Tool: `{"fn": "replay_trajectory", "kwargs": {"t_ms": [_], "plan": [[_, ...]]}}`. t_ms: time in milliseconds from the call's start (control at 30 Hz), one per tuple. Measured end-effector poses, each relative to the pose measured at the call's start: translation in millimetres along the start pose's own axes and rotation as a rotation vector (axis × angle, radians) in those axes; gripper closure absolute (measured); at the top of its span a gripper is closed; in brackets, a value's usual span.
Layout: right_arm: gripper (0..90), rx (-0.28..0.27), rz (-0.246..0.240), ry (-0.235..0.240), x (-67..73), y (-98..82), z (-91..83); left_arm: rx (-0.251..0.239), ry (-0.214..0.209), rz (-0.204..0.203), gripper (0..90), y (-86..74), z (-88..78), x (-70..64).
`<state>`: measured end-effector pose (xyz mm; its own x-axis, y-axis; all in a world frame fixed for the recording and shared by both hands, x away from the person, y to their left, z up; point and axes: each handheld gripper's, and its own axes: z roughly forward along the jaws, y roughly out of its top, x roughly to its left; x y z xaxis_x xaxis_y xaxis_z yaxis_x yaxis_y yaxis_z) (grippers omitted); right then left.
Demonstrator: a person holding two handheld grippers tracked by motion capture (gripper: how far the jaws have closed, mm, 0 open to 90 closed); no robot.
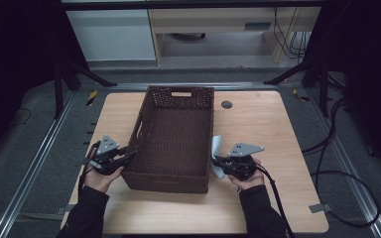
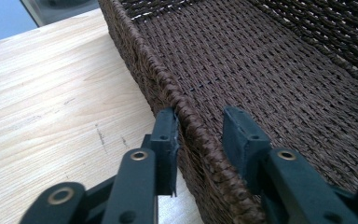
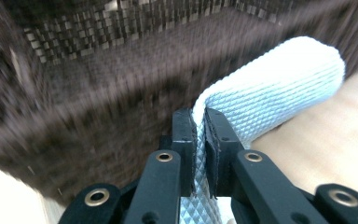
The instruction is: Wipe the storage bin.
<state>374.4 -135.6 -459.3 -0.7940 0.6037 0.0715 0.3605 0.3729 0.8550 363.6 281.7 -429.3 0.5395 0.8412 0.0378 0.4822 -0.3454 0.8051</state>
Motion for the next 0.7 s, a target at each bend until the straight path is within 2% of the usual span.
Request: {"fn": "replay_trajectory", "kwargs": {"t_ms": [100, 233, 333, 433, 500, 600, 700], "plan": [[83.9, 0.058, 0.011, 0.009, 1.4, -16.3, 12.3, 0.003, 0.017, 0.000, 67.7, 0.9, 0.5, -0.9], [83.9, 0.091, 0.014, 0.016, 2.3, -20.3, 18.7, 0.002, 0.029, 0.005, 68.0, 2.2, 2.6, 0.9], [83.9, 0.066, 0.009, 0.024, 2.9, -9.7, 12.0, -0.003, 0.037, 0.000, 68.0, 3.6, 5.5, 2.5], [83.9, -0.006, -0.010, 0.029, 3.2, 10.2, -5.0, -0.001, 0.047, -0.004, 68.0, 5.7, 8.5, 3.6], [83.9, -0.025, -0.025, 0.025, 3.1, 19.0, -13.0, 0.001, 0.052, -0.004, 67.9, 7.2, 10.4, 4.4], [83.9, -0.040, -0.039, 0.024, 3.7, 26.5, -21.3, -0.001, 0.051, -0.009, 67.9, 8.7, 13.0, 6.5], [83.9, -0.026, -0.047, 0.023, 5.9, 23.0, -21.2, -0.001, 0.046, -0.010, 67.7, 8.8, 13.4, 7.2]]}}
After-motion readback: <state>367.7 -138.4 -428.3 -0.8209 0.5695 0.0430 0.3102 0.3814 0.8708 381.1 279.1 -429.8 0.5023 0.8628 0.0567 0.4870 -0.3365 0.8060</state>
